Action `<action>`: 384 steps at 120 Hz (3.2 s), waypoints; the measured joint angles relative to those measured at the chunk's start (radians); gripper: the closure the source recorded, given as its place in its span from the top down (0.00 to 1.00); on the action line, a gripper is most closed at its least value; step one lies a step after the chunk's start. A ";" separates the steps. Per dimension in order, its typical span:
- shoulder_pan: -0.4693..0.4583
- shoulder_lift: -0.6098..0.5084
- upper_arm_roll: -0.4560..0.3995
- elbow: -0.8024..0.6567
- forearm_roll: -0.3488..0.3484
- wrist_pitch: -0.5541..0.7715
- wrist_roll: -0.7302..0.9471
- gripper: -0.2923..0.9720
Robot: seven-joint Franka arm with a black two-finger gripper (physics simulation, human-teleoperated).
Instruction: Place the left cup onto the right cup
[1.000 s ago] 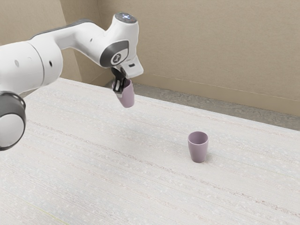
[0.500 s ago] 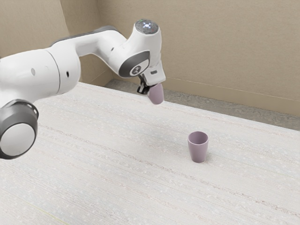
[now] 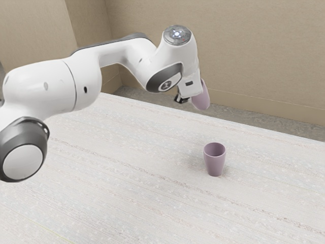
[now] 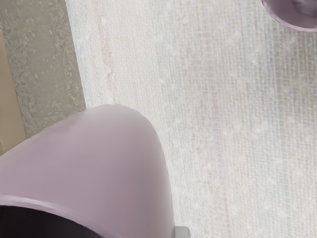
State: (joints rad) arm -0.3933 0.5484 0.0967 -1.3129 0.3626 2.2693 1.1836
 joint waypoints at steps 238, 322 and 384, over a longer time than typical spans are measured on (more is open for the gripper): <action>-0.151 0.132 -0.029 0.207 -0.040 -0.348 -0.030 0.15; -0.145 0.132 -0.028 0.197 -0.057 -0.419 -0.022 0.15; -0.141 0.152 -0.028 0.198 -0.064 -0.422 -0.021 0.15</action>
State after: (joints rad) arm -0.5340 0.7000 0.0691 -1.1150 0.2991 1.8469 1.1627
